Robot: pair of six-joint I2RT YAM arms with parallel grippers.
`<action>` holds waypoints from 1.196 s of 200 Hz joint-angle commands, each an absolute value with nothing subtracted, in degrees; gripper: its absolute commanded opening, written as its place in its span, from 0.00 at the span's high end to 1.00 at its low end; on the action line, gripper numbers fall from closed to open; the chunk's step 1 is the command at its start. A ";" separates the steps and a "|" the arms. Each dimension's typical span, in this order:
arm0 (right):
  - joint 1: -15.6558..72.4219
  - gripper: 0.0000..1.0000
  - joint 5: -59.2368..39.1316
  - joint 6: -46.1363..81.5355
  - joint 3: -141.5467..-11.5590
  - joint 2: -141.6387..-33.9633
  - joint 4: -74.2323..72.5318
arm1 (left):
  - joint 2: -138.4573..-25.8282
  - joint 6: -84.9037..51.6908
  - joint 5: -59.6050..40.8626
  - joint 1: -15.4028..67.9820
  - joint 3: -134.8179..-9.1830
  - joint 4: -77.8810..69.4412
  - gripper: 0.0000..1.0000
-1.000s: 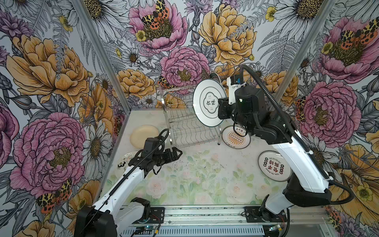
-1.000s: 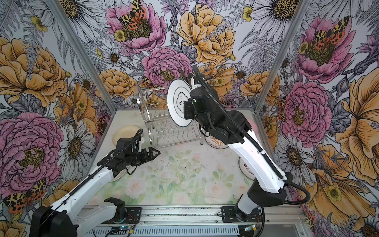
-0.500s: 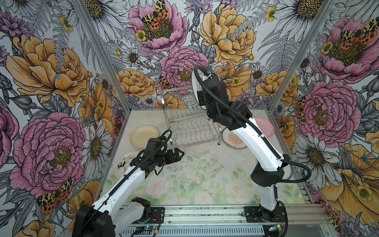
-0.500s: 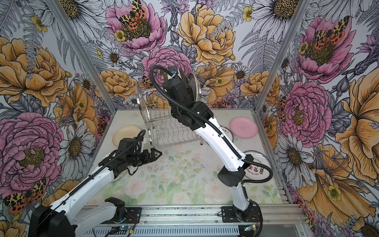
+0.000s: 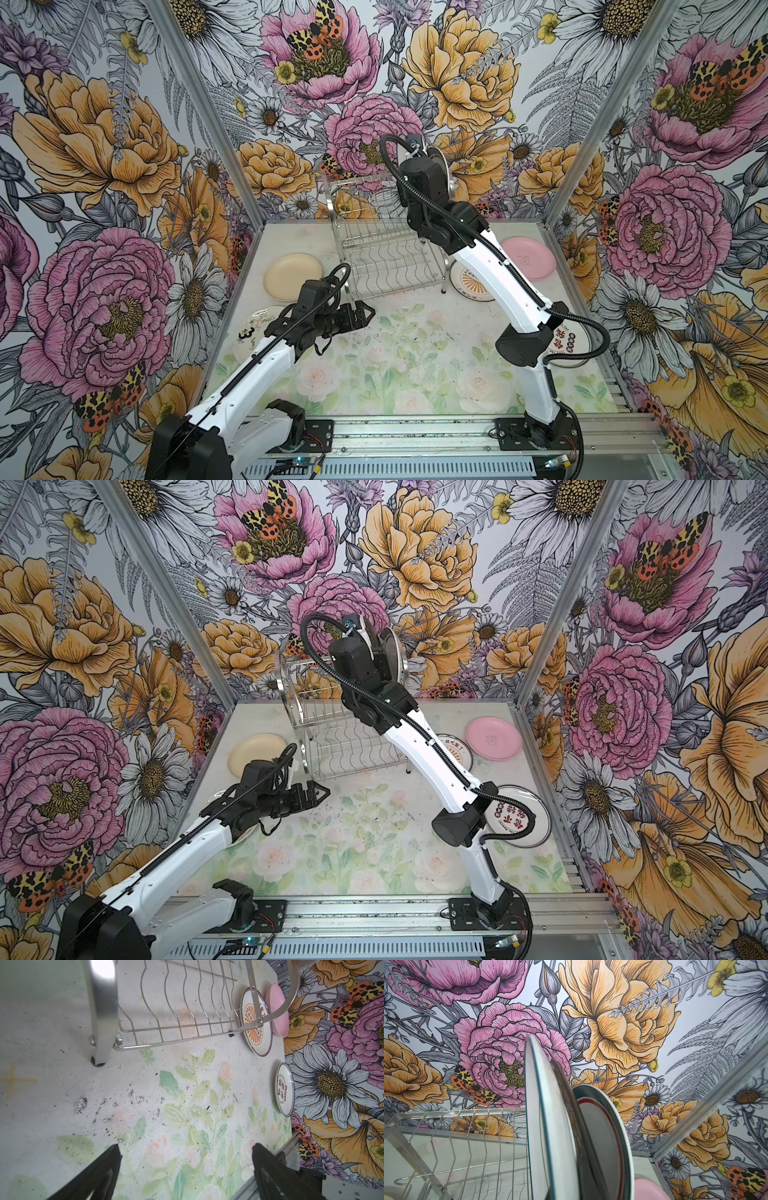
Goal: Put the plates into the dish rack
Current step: 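Lower the green-rimmed plate into the rack slot beside the standing plates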
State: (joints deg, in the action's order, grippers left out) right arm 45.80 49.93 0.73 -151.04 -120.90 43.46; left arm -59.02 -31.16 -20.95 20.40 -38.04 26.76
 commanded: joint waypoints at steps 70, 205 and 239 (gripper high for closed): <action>43.69 1.00 50.77 1.75 -151.57 -123.73 39.38 | -58.72 -31.90 -19.34 20.85 -38.14 25.05 0.01; 43.07 0.97 48.96 4.09 -146.69 -123.88 39.50 | -57.81 -32.43 -18.93 20.83 -37.31 25.08 0.01; 43.15 0.83 48.87 3.91 -145.91 -122.72 39.50 | -57.40 -32.67 -18.72 20.83 -37.02 25.02 0.01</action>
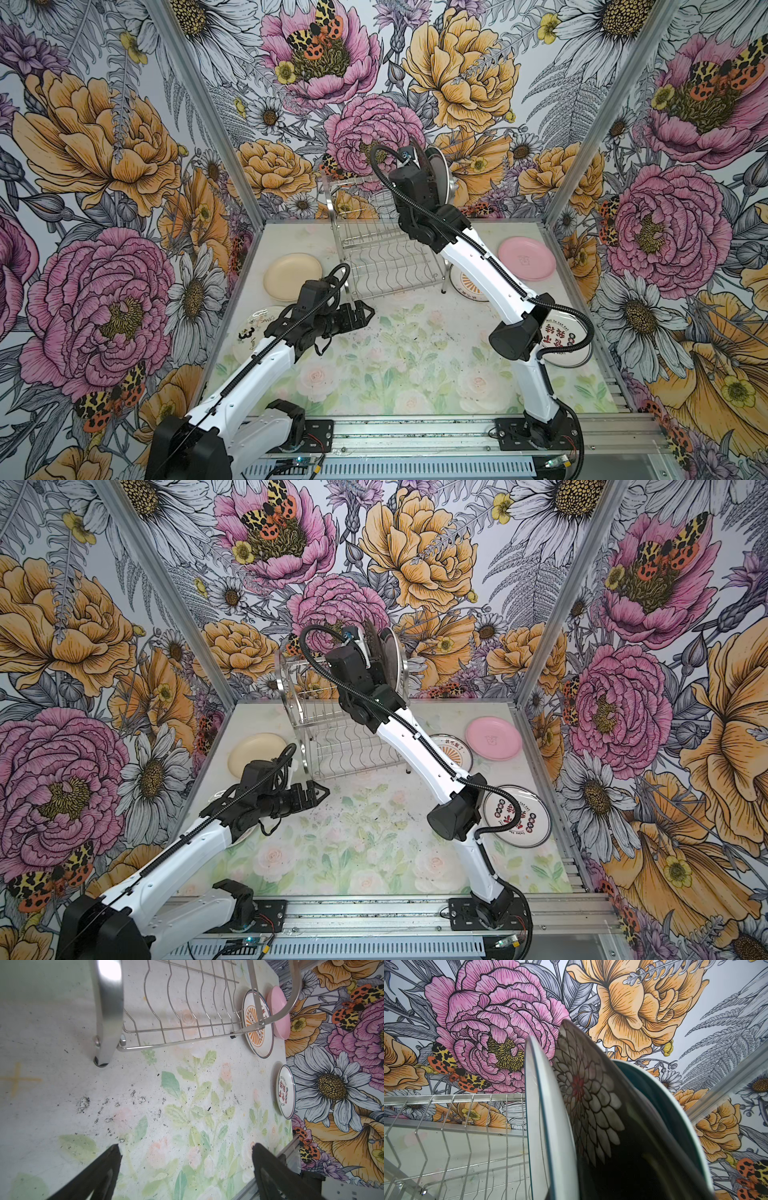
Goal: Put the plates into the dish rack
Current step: 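Lower the green-rimmed plate into the rack slot beside the standing plates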
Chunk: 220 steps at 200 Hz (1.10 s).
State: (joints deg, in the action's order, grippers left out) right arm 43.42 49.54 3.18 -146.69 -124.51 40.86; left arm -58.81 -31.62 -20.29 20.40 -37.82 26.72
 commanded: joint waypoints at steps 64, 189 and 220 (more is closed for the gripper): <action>43.76 0.73 48.82 3.69 -143.87 -120.14 39.51 | -56.95 -32.97 -18.04 21.26 -37.00 25.02 0.01; 48.27 0.48 49.22 5.08 -136.52 -111.88 39.46 | -53.70 -34.17 -17.47 22.31 -35.16 25.36 0.01; 49.98 0.46 49.74 6.41 -132.27 -108.56 39.58 | -54.12 -33.56 -17.48 22.28 -35.32 25.44 0.01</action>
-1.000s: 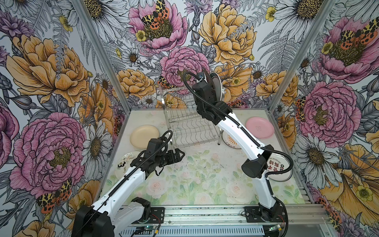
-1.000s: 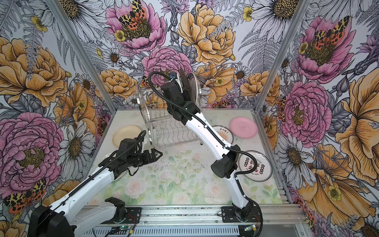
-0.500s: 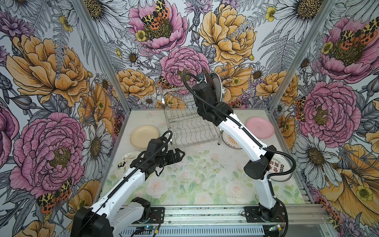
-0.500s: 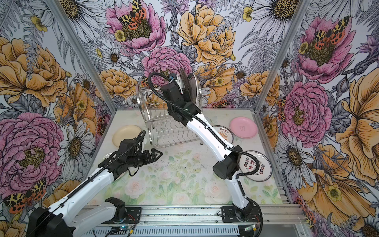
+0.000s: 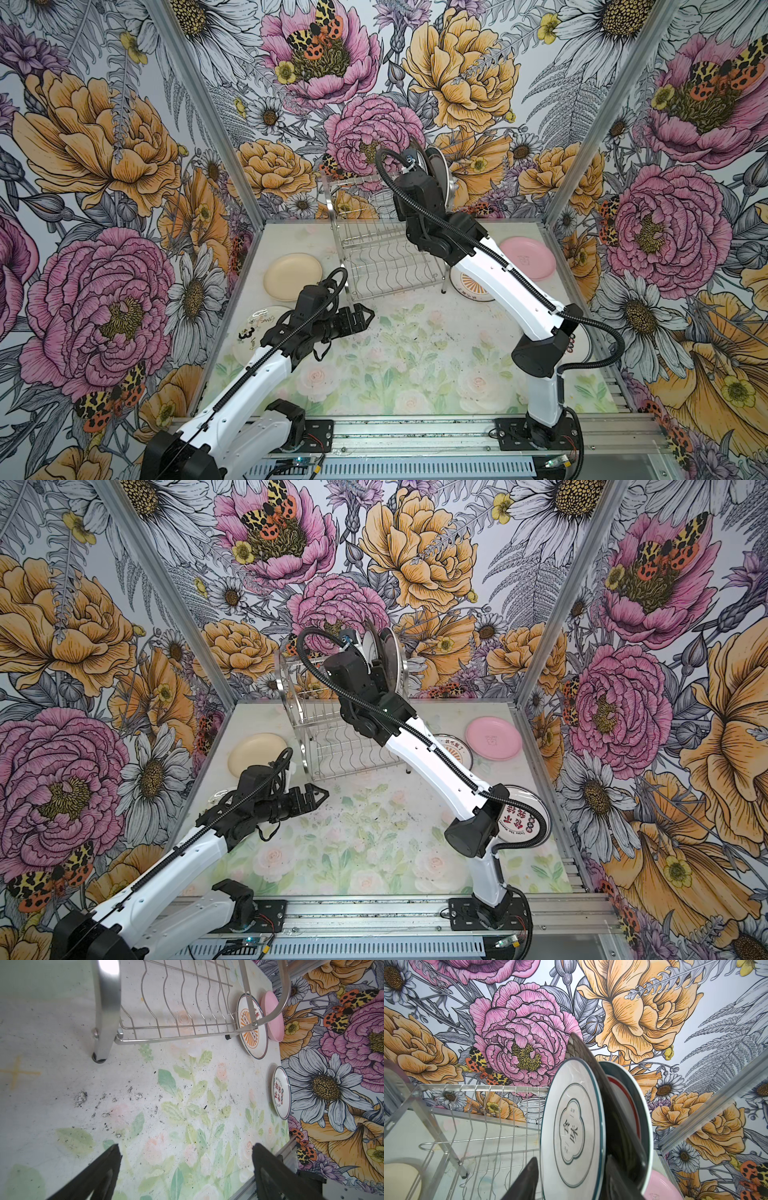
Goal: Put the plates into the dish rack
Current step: 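Lower the green-rimmed plate into the rack slot beside the standing plates, then open the right gripper and withdraw it toward the red-text plate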
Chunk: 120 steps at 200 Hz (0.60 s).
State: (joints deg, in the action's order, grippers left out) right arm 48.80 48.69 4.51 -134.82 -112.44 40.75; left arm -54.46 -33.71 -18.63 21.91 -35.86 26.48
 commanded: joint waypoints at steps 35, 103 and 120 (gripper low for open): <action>53.02 0.44 51.27 9.76 -125.40 -103.58 39.70 | -54.65 -32.53 -16.96 22.41 -35.86 25.62 0.01; 54.93 0.42 48.65 26.08 -104.85 -89.02 44.59 | -54.41 -30.94 -17.56 22.50 -36.31 25.61 0.01; 54.52 0.42 47.18 30.76 -98.62 -84.59 46.66 | -54.23 -30.94 -17.84 22.59 -36.04 25.60 0.01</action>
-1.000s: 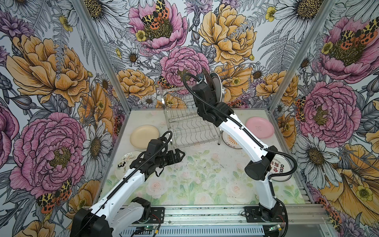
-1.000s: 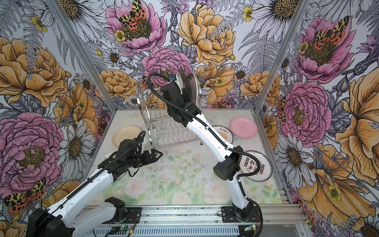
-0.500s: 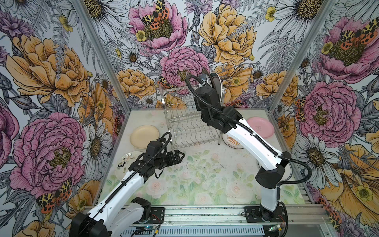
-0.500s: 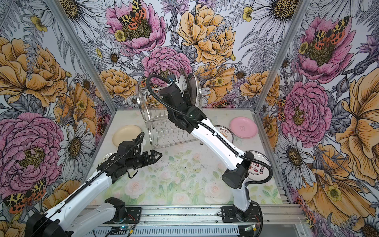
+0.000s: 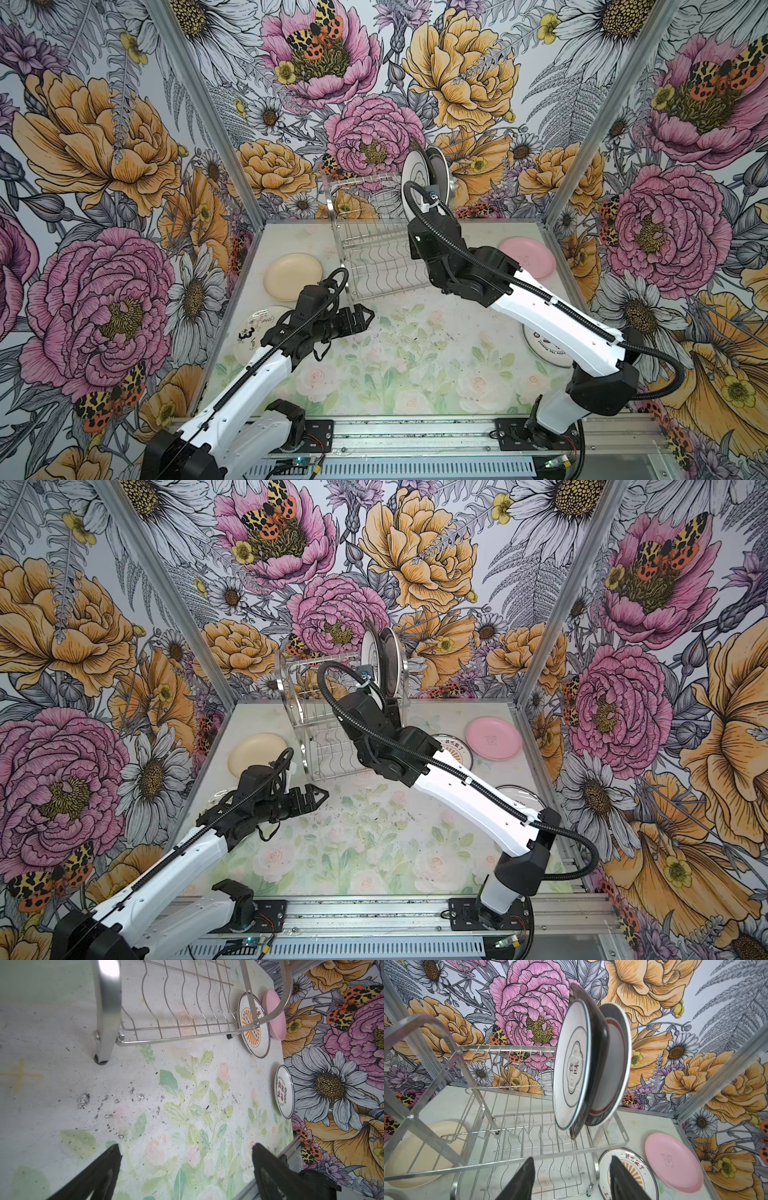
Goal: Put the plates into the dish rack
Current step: 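Open the right gripper and withdraw it toward the red-text plate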
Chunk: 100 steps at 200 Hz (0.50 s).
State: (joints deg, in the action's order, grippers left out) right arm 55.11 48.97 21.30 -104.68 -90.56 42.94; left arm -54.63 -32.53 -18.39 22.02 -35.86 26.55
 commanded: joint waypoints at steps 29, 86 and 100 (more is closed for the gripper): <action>52.15 0.41 43.86 39.65 -87.53 -76.39 49.41 | -54.48 -30.21 -18.88 22.74 -35.86 25.64 0.01; 34.96 0.37 29.62 47.74 -67.67 -62.10 51.01 | -56.58 -29.79 -19.87 22.79 -37.82 26.03 0.01; 29.35 0.33 25.90 46.77 -64.81 -60.30 51.33 | -56.85 -29.75 -20.10 22.85 -38.29 26.06 0.01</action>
State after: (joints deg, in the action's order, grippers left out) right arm 36.16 34.22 44.42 -68.51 -63.42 50.13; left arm -56.40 -31.07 -18.70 22.39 -35.97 26.63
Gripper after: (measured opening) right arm 0.647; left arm 0.986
